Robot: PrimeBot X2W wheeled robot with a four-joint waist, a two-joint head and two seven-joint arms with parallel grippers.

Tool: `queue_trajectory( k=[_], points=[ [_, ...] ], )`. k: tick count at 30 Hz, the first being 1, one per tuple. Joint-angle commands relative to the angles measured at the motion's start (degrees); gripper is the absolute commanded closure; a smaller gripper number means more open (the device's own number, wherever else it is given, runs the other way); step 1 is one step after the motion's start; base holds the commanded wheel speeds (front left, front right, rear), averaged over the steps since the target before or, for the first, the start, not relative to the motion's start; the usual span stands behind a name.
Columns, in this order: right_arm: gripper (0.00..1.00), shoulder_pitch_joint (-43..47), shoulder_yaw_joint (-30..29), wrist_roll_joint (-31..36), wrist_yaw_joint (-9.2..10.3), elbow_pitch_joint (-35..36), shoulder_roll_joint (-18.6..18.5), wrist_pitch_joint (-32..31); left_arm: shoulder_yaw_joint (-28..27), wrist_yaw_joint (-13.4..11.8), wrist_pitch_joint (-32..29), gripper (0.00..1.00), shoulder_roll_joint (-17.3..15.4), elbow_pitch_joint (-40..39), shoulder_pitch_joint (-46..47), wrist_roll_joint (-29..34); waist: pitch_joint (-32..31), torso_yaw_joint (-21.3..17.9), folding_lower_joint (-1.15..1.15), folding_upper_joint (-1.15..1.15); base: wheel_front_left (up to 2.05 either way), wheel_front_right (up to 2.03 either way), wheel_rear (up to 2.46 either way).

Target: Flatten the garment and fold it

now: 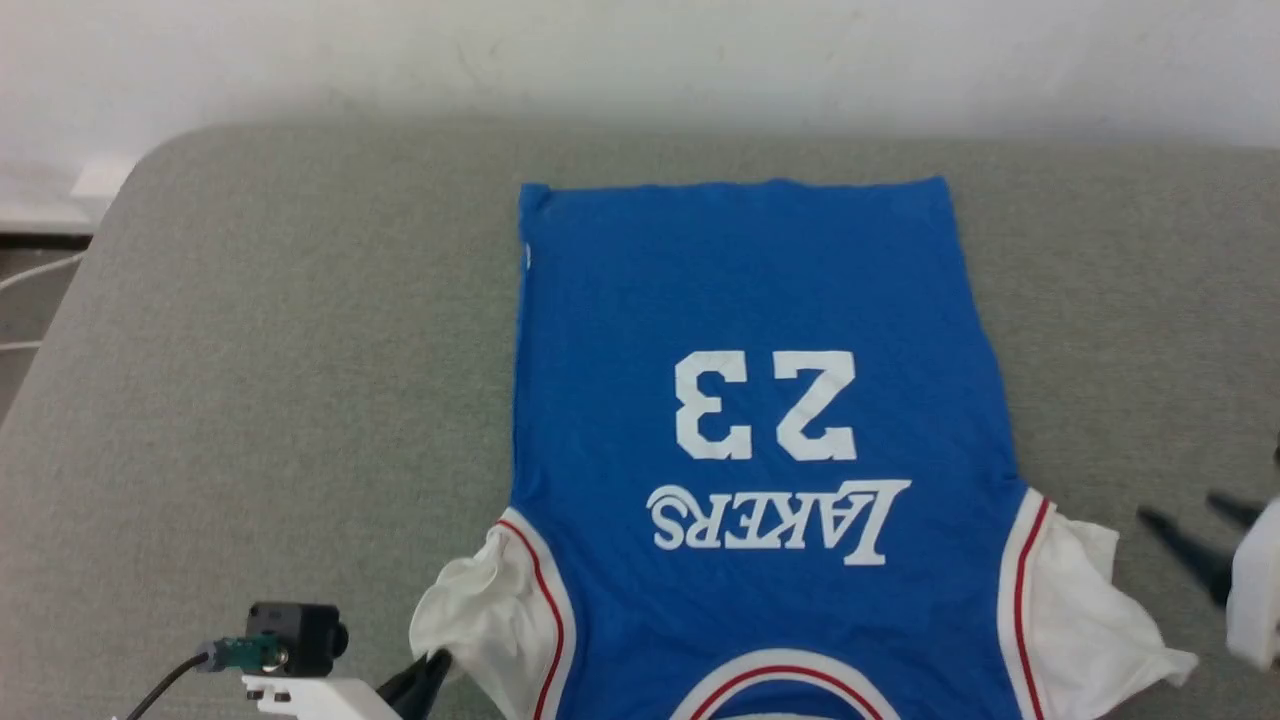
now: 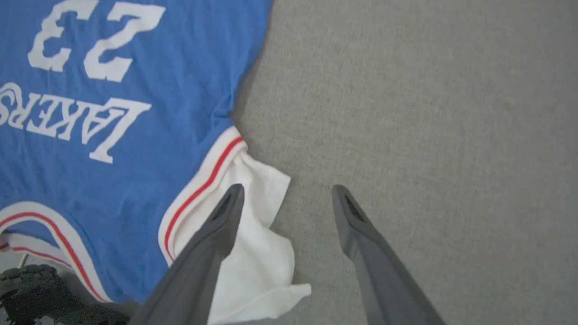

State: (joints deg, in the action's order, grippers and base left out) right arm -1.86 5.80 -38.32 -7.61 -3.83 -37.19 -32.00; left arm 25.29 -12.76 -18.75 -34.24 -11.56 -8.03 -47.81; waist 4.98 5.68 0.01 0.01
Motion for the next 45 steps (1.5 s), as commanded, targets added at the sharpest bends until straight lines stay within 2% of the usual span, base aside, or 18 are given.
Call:
queue_trajectory(
  k=[1, 5, 8, 17, 22, 28, 36, 37, 38, 39, 45],
  points=[
    [0.00, -2.4, -1.0, 0.1, 0.12, 1.2, 0.4, -0.8, -0.1, -0.7, -0.2, 1.00, 0.3, -1.3, 0.8, 0.4, 4.1, 3.2, -0.01, -0.01, 0.00, 0.00, 0.00],
    [0.00, -10.1, -3.0, 1.5, 0.12, 2.4, 1.9, -5.4, 1.0, -2.5, -0.7, 1.00, 1.4, -6.2, 1.7, 1.7, 8.2, 6.6, -0.01, -0.01, 0.00, 0.00, 0.00],
    [0.00, -17.3, -3.2, 2.7, 0.12, 0.8, 3.2, -9.3, 1.8, -3.4, -0.7, 1.00, 2.5, -8.8, 2.6, 2.9, 11.6, 8.9, -0.01, -0.01, 0.00, 0.00, 0.00],
    [0.00, -39.9, -3.1, 11.8, 0.12, -12.6, 4.7, -17.4, 5.2, -4.5, 0.5, 1.00, 6.1, -12.3, 5.9, 6.6, 21.5, 15.3, -0.01, -0.01, 0.00, 0.00, 0.00],
    [0.00, -49.7, -3.4, 17.4, 0.12, -20.1, 3.7, -19.5, 7.1, -4.1, 1.4, 1.00, 8.2, -13.0, 7.6, 8.0, 25.5, 18.6, -0.01, -0.01, 0.00, 0.00, 0.00],
    [0.00, -56.2, -4.2, 22.0, 0.12, -27.4, 2.4, -20.0, 9.1, -3.4, 2.0, 1.00, 10.0, -12.3, 8.7, 8.7, 27.8, 21.1, -0.01, -0.01, 0.00, 0.00, 0.00],
    [0.00, -54.9, -2.8, 22.8, 0.12, -34.0, 1.2, -18.2, 10.4, -2.7, 2.9, 1.00, 11.6, -10.6, 9.2, 8.5, 27.6, 21.9, -0.01, -0.01, 0.00, 0.00, 0.00],
    [0.30, -54.4, -2.3, 22.6, 0.12, -34.4, 1.0, -18.2, 10.3, -2.7, 3.0, 1.00, 11.6, -10.3, 9.2, 8.5, 27.4, 21.9, -0.01, -0.01, 0.00, 0.00, 0.00],
    [0.79, -53.9, -1.8, 22.3, 0.12, -34.7, 0.8, -18.1, 10.2, -2.7, 3.0, 1.00, 11.5, -10.1, 9.1, 8.4, 27.3, 21.7, -0.01, -0.01, 0.00, 0.00, 0.00],
    [1.00, -53.6, -1.3, 22.0, 0.12, -34.9, 0.6, -17.9, 10.1, -2.7, 3.1, 1.00, 11.5, -9.9, 9.1, 8.4, 27.1, 21.5, -0.01, -0.01, 0.00, 0.00, 0.00],
    [1.00, -51.2, 1.0, 20.9, 0.12, -36.1, -0.8, -15.0, 9.0, -2.9, 4.0, 1.00, 11.1, -9.1, 9.1, 8.1, 23.7, 19.1, -0.01, -0.01, 0.00, 0.00, 0.00]
  ],
)
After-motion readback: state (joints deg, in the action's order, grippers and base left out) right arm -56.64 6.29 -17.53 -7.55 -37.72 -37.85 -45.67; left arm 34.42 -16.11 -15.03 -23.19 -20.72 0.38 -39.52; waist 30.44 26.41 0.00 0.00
